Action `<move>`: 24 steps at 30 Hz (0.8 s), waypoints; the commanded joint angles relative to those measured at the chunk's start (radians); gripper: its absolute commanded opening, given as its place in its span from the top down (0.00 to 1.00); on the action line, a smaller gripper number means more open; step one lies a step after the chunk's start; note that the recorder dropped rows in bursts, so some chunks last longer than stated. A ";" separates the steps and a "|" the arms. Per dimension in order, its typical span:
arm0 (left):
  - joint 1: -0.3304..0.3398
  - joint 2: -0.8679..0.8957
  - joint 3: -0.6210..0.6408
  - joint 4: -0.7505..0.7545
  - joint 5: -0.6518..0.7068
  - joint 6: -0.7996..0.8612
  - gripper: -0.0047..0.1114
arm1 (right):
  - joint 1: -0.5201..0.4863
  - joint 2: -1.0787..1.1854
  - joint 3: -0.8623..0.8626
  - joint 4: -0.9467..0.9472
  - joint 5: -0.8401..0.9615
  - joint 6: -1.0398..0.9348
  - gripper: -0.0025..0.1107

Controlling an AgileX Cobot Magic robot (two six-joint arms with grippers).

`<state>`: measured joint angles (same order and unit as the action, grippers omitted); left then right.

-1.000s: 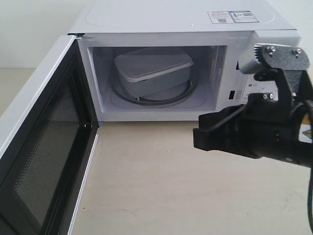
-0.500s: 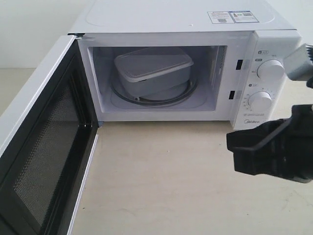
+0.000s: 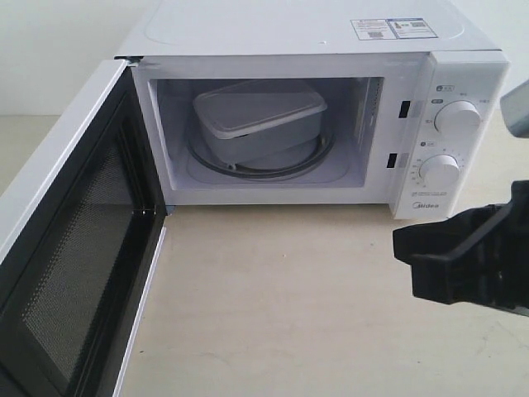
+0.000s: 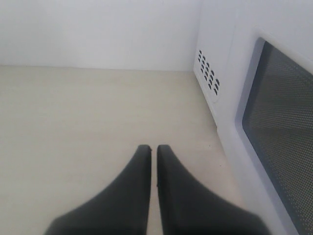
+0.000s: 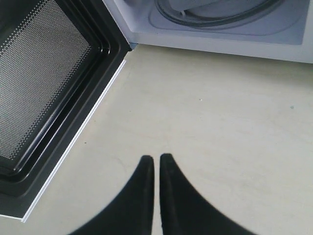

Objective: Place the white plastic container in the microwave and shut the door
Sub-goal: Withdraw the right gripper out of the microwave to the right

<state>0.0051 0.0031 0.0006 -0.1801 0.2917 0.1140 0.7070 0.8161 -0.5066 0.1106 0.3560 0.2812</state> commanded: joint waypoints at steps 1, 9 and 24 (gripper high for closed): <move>0.003 -0.003 -0.001 -0.007 -0.007 -0.009 0.92 | 0.000 -0.006 0.001 -0.003 0.001 0.000 0.98; 0.003 -0.003 -0.001 -0.007 -0.007 -0.009 0.92 | 0.000 -0.006 0.001 -0.022 -0.013 -0.006 0.98; 0.003 -0.003 -0.001 -0.007 -0.007 -0.009 0.92 | -0.195 -0.214 0.090 -0.052 -0.068 -0.004 0.98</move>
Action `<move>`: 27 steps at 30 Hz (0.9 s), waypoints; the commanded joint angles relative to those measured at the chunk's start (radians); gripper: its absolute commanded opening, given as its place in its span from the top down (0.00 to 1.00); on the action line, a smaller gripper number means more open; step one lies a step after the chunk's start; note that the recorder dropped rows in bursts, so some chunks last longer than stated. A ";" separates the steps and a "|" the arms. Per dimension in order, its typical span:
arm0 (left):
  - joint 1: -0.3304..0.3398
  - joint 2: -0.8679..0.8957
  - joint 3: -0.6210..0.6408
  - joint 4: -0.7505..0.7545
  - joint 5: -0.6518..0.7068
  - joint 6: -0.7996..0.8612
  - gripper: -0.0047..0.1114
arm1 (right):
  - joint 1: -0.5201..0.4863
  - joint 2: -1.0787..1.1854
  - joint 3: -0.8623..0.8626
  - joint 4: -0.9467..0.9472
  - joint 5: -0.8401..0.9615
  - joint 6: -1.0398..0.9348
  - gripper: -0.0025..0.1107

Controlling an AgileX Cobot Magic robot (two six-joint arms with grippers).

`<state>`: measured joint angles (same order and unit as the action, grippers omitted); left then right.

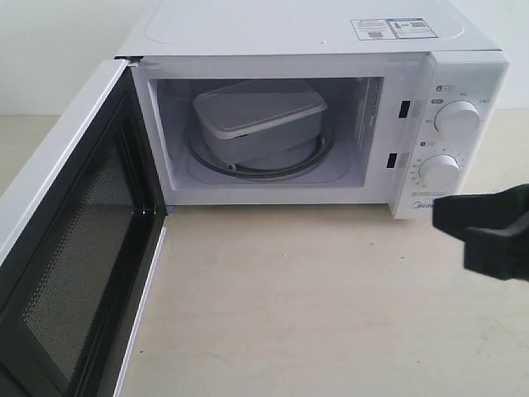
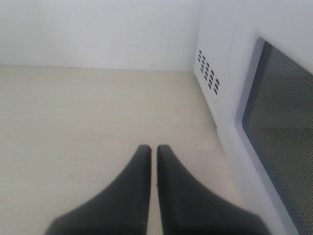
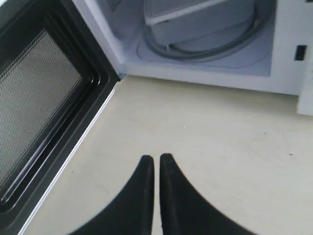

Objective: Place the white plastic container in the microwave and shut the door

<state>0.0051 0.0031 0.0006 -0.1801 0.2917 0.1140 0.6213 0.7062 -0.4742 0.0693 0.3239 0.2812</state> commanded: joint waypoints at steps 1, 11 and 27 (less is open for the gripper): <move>0.003 -0.003 -0.001 -0.007 -0.007 -0.009 0.92 | -0.147 -0.137 0.079 -0.010 -0.055 -0.004 0.98; 0.003 -0.003 -0.001 -0.007 -0.007 -0.009 0.92 | -0.225 -0.233 0.116 -0.006 -0.068 -0.002 0.98; 0.003 -0.003 -0.001 -0.007 -0.007 -0.009 0.92 | -0.225 -0.233 0.116 -0.004 -0.073 -0.002 0.98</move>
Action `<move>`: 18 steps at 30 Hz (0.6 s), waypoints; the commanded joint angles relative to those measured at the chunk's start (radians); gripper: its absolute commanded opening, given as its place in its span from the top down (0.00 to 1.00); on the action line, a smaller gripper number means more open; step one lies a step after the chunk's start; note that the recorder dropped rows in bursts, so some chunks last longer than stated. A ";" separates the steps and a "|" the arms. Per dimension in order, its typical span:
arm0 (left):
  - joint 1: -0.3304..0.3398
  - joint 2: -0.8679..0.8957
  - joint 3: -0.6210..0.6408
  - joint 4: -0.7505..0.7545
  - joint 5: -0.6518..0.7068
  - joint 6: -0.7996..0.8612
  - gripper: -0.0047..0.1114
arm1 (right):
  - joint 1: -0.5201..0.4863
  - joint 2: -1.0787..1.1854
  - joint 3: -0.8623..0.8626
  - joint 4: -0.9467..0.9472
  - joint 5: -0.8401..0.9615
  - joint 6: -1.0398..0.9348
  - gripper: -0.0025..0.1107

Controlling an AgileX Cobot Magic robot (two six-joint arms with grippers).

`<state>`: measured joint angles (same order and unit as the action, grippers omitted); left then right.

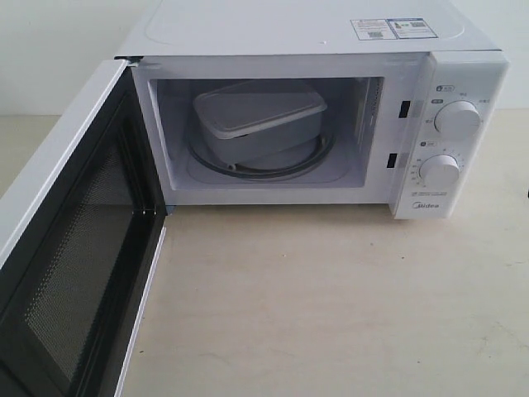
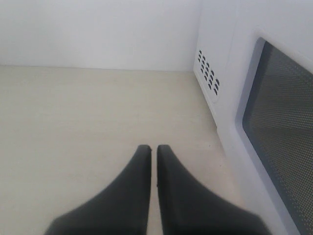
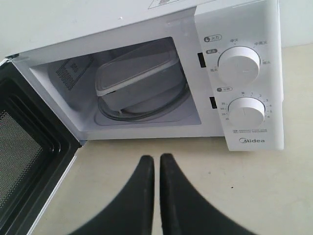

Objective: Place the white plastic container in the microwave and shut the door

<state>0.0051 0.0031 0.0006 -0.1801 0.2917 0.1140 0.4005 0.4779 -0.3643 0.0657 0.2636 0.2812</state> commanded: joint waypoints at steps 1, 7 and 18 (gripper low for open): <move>0.003 -0.003 -0.001 -0.007 -0.007 -0.009 0.92 | -0.004 -0.004 0.006 0.000 -0.026 -0.002 0.98; 0.003 -0.003 -0.001 -0.007 -0.007 -0.009 0.92 | -0.004 -0.004 0.006 0.031 -0.154 -0.002 0.98; 0.003 -0.003 -0.001 0.042 -0.007 0.026 0.92 | -0.004 -0.004 0.006 0.030 -0.049 -0.002 0.98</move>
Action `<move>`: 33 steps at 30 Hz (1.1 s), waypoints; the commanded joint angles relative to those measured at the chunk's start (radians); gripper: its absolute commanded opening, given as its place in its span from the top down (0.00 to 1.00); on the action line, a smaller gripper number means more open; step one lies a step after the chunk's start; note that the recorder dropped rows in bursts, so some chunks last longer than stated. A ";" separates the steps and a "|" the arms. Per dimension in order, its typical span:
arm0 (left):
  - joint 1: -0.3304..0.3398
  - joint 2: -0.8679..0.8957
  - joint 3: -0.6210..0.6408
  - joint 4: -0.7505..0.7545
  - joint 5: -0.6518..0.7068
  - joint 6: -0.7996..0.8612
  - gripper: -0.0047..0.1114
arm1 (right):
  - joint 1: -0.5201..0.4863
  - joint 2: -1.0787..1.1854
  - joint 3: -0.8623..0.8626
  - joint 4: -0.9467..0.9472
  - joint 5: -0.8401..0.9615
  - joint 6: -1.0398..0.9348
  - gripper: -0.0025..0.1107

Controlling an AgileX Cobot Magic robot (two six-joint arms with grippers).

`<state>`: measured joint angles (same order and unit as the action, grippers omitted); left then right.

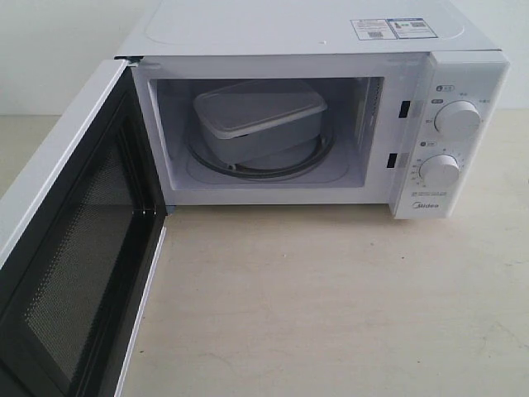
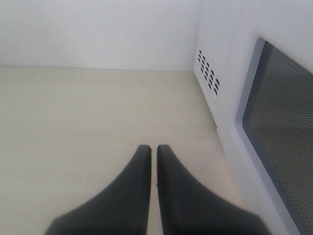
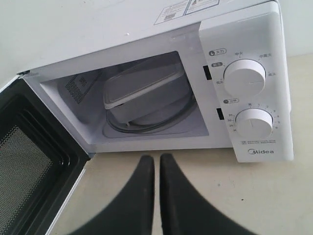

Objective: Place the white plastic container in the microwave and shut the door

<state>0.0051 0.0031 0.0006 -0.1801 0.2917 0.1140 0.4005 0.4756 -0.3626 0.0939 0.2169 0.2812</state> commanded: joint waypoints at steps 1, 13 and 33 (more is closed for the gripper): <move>0.003 -0.003 -0.001 0.082 -0.009 0.079 0.92 | -0.004 -0.002 0.004 0.002 -0.002 -0.002 0.98; 0.003 -0.003 -0.001 0.118 -0.472 0.142 0.92 | -0.004 -0.002 0.004 0.002 0.047 -0.002 0.98; 0.003 -0.003 -0.107 0.091 -0.345 -0.545 0.92 | -0.004 -0.002 0.004 0.002 0.037 -0.002 0.98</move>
<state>0.0051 0.0031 -0.0614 -0.0818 -0.1671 -0.3721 0.4005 0.4756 -0.3626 0.0939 0.2630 0.2812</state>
